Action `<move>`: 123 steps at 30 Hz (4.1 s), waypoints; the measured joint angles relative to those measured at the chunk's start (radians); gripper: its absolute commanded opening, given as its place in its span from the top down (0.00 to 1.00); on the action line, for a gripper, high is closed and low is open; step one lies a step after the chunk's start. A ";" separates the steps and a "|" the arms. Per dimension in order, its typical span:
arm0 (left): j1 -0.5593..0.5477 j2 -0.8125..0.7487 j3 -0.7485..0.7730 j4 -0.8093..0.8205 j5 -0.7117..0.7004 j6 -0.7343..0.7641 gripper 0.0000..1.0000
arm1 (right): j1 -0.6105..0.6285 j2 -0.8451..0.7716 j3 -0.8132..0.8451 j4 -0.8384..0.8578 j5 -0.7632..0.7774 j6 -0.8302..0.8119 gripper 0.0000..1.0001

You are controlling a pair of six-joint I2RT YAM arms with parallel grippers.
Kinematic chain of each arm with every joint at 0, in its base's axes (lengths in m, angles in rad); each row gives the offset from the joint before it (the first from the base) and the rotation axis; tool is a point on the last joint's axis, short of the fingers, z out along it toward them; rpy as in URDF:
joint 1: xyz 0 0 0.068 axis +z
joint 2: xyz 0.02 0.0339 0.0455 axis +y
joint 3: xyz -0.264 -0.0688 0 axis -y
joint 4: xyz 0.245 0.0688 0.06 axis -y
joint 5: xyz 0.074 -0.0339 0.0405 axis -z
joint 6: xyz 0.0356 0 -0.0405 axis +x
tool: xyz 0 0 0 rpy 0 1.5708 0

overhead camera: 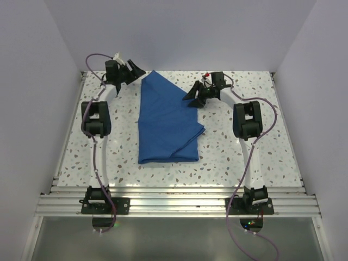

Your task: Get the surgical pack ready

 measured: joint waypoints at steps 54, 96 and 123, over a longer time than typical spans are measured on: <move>-0.071 -0.232 -0.198 -0.029 0.068 -0.030 1.00 | -0.021 0.130 0.245 -0.124 0.037 -0.064 1.00; -0.138 -1.343 -1.209 -0.381 0.025 0.196 1.00 | -0.002 -0.563 -0.612 -0.274 0.097 -0.244 1.00; -0.138 -1.516 -1.365 -0.509 -0.018 0.201 1.00 | 0.041 -0.625 -0.703 -0.401 0.126 -0.323 0.40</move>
